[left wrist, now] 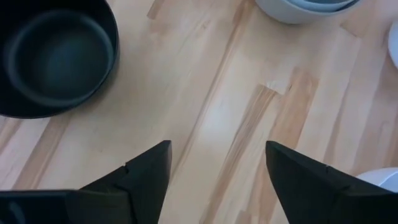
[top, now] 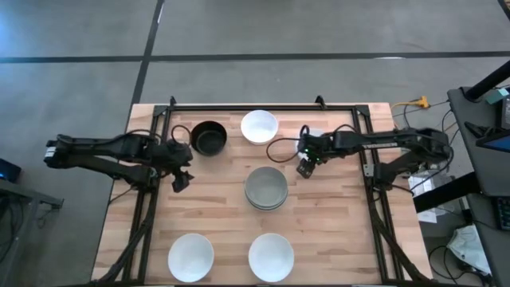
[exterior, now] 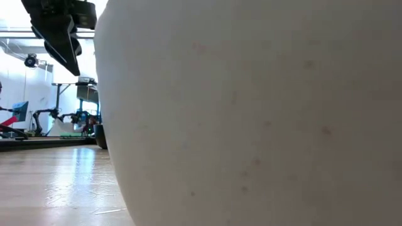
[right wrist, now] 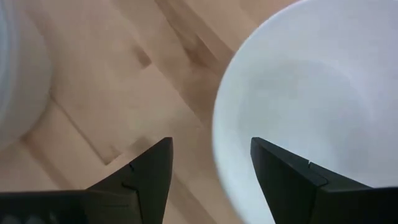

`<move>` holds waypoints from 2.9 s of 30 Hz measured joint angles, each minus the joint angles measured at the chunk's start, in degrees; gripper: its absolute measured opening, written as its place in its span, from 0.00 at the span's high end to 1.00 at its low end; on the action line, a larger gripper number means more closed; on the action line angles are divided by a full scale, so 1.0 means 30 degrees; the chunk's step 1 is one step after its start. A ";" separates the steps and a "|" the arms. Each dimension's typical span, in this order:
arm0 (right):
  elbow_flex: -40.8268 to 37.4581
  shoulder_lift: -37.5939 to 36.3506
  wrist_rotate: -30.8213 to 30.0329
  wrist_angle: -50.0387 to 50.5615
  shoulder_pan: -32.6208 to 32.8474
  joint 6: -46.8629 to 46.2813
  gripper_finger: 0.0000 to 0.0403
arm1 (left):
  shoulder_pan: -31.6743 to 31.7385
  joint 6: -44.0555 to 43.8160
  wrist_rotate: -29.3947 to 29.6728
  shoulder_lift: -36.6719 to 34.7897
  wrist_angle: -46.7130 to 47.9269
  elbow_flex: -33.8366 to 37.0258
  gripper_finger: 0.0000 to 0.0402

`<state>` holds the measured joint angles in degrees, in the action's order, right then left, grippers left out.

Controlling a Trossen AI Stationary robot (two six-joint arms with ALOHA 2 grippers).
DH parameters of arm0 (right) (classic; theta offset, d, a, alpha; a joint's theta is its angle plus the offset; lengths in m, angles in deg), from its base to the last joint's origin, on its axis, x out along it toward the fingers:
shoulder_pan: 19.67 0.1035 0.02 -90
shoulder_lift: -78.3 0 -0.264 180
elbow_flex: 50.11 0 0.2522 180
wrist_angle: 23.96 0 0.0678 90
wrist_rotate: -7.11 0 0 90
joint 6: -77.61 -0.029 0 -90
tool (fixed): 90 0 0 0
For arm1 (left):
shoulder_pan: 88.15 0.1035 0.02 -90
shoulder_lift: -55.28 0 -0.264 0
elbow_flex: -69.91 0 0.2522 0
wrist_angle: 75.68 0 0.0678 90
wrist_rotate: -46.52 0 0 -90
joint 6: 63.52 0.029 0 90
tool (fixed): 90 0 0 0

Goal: Nest bowls inside each other
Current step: Stack the white bowl on the top of the gray bowl

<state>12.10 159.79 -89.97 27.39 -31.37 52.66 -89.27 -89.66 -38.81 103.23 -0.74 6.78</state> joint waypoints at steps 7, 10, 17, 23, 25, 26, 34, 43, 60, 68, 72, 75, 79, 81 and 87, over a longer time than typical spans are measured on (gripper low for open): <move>0.0476 0.2263 0.0133 0.0161 -0.0354 0.0051 0.48 | 0.0000 0.0484 -0.0001 0.0102 0.0019 0.0059 0.39; 0.0855 0.3073 0.0705 0.0523 -0.0491 0.0124 0.51 | 0.0000 0.0484 -0.0004 0.0107 0.0085 0.0059 0.39; 0.1906 0.4057 0.0934 0.0934 -0.0489 0.0231 0.76 | 0.0000 0.0484 0.0000 0.0124 0.0167 0.0054 0.39; 0.2833 0.4039 0.1293 0.1034 -0.0503 0.0852 0.96 | 0.0000 0.0491 0.0000 0.0114 0.0296 0.0051 0.39; 0.3179 0.3858 0.1336 0.1278 -0.0533 0.0911 0.97 | 0.0000 0.0491 0.0000 0.0127 0.0296 0.0051 0.39; 0.3392 0.3739 0.1357 0.1460 -0.0540 0.0916 0.97 | 0.0000 0.0491 0.0000 0.0129 0.0303 0.0051 0.39; 0.5918 0.2394 0.1424 0.4936 -0.0541 0.2867 0.98 | 0.0000 0.1096 0.0016 0.0354 0.0274 0.0051 0.39; 0.9418 -0.0275 0.1423 0.4571 0.0775 0.6143 0.98 | 0.0000 0.1489 0.0027 0.0607 0.0286 0.0051 0.39; 1.3331 0.2058 0.1254 0.3971 0.7899 1.3254 0.98 | 0.0000 0.1858 0.0085 0.0632 0.0289 0.0051 0.39; 1.3305 0.3866 0.1211 0.4007 0.9126 1.4659 0.98 | 0.0000 0.1890 0.0299 0.0581 0.0340 0.0051 0.39; 1.3319 0.4927 0.1384 0.4021 0.9850 1.5687 0.98 | 0.0000 0.1890 0.0313 0.0581 0.0419 0.0051 0.39; 1.3319 0.5596 0.1427 0.4134 1.0074 1.5693 0.98 | -0.0004 0.1875 0.0321 0.0581 0.0603 0.0053 0.39; 1.3312 0.6259 0.1200 0.4886 1.0061 1.5415 0.98 | 0.0000 0.1860 0.0321 0.0581 0.1144 0.0051 0.39; 1.3305 0.6628 0.1297 0.5188 1.0108 1.4793 0.98 | 0.0000 0.1860 0.0321 0.0581 0.1350 0.0051 0.39; 1.3298 0.7567 0.1257 0.5252 1.0234 1.3895 0.98 | 0.0000 0.2279 0.0321 0.0566 0.1712 0.0051 0.39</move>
<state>51.99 182.49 -86.20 43.14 -0.67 94.35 -89.27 -82.82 -37.85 104.93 4.39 6.94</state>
